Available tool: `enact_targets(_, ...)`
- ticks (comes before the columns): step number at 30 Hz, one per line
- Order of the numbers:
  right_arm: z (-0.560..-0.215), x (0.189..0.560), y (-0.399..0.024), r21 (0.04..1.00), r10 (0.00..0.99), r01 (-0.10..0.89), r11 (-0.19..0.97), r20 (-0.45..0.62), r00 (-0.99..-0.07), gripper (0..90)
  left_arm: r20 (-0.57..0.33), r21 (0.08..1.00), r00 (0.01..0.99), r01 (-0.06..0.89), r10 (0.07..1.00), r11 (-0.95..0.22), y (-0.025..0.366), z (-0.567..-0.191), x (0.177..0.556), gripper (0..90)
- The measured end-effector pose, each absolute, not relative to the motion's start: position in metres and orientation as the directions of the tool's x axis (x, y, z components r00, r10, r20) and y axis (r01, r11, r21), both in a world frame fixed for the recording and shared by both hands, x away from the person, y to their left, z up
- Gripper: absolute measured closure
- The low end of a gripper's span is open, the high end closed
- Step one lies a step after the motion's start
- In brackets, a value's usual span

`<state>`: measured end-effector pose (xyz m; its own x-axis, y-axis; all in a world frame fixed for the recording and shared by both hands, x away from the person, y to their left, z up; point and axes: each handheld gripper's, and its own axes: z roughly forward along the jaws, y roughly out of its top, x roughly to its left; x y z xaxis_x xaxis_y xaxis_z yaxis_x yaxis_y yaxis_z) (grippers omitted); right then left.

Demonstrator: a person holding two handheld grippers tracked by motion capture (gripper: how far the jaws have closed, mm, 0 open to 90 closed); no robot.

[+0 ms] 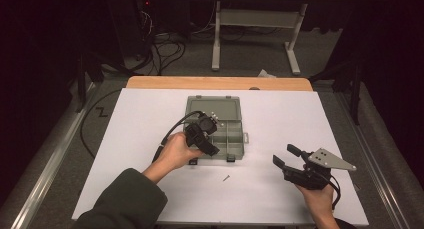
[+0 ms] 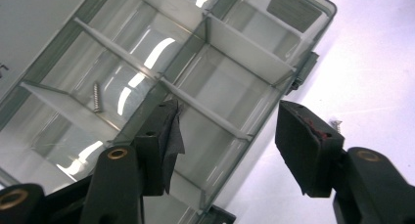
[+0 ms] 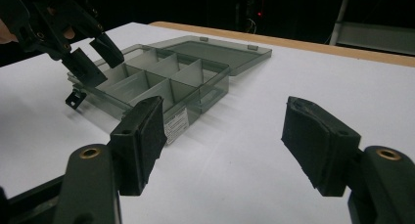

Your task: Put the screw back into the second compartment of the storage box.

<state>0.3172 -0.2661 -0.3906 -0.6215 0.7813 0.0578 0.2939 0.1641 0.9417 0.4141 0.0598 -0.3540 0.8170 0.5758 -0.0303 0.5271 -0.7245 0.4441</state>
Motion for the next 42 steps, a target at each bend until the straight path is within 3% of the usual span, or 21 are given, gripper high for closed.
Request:
enact_targets(26,-0.391,0.317,-0.266,0.941,0.782,0.295,0.163,0.059,-0.621,33.8,-0.064,0.428,0.846,0.502,0.529,-0.751,0.046,-0.363,0.396,43.4)
enact_targets(42,-0.391,0.317,-0.266,0.941,0.782,0.296,0.163,0.060,-0.620,33.8,-0.037,0.440,0.853,0.482,0.520,-0.758,0.044,-0.363,0.384,44.4)
